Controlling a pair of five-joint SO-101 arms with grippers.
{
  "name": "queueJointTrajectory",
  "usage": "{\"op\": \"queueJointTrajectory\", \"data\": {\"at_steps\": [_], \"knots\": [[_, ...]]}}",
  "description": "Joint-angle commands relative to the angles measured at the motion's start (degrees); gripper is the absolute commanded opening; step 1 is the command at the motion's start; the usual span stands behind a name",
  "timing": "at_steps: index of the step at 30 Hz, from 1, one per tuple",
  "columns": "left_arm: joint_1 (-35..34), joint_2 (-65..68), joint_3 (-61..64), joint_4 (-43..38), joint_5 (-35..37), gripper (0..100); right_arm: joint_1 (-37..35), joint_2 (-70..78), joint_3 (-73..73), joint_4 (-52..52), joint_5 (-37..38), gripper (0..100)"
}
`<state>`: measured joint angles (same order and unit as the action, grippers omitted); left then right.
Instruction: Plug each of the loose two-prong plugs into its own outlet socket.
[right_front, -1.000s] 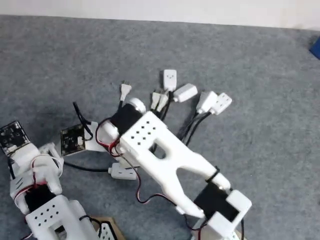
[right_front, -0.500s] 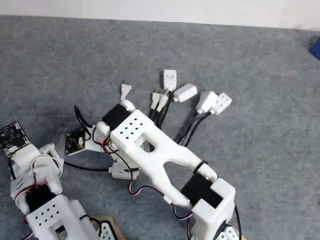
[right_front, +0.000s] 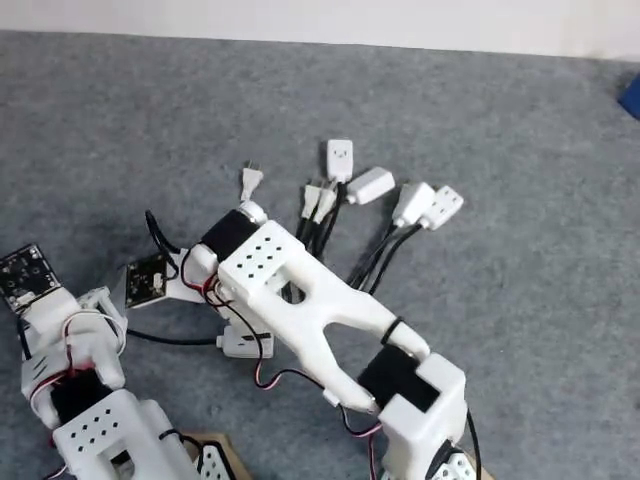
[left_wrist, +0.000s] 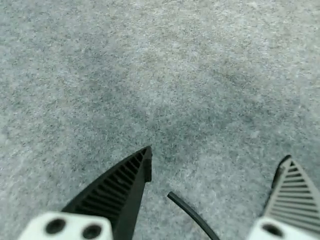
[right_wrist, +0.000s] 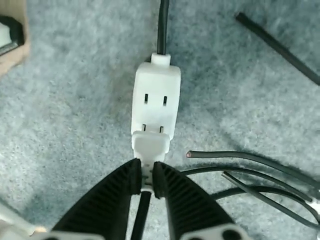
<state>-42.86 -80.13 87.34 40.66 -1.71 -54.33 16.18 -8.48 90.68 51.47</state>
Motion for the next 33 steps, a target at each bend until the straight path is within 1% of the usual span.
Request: {"op": "queueJointTrajectory", "data": {"at_steps": [1,5,8,13,15,17,21,24,26,29,31,33], "knots": [[-0.31,-0.40,-0.40,-1.67,0.79,38,-0.48,2.15,-1.98,-2.51,-0.62,0.6],[-0.31,-0.40,-0.40,-1.67,0.79,38,-0.48,9.10,-2.33,-4.79,-4.57,0.6],[-0.22,-0.40,-0.40,-1.67,0.79,38,-0.57,11.47,-2.51,-5.41,-5.01,0.6],[0.13,-0.40,-0.40,-1.76,0.79,38,-0.48,8.22,-5.67,-5.05,-9.85,0.6],[1.27,-0.40,-0.31,-1.76,0.62,38,-0.40,5.67,-7.52,-2.59,-10.90,1.2],[1.80,-0.40,0.13,-1.76,0.62,38,-0.48,3.03,-8.66,-0.31,-11.08,5.1],[2.15,-0.40,0.31,-1.76,0.62,38,-0.48,-1.27,-11.74,2.42,-11.96,16.3],[4.18,-0.40,0.57,-1.76,0.00,38,-0.40,-5.05,-16.57,3.12,-17.23,21.2],[6.99,0.13,0.57,-1.67,-3.16,38,0.57,-7.78,-21.58,4.97,-20.75,21.7],[9.19,0.13,-0.04,-1.32,-4.22,38,6.90,-11.47,-29.85,9.01,-28.04,21.7],[9.80,0.13,-0.75,0.62,-4.31,38,14.90,-13.76,-34.51,10.33,-33.23,21.7],[11.47,0.13,-2.59,4.40,-4.84,38,24.48,-16.84,-38.02,10.33,-38.42,21.7]]}}
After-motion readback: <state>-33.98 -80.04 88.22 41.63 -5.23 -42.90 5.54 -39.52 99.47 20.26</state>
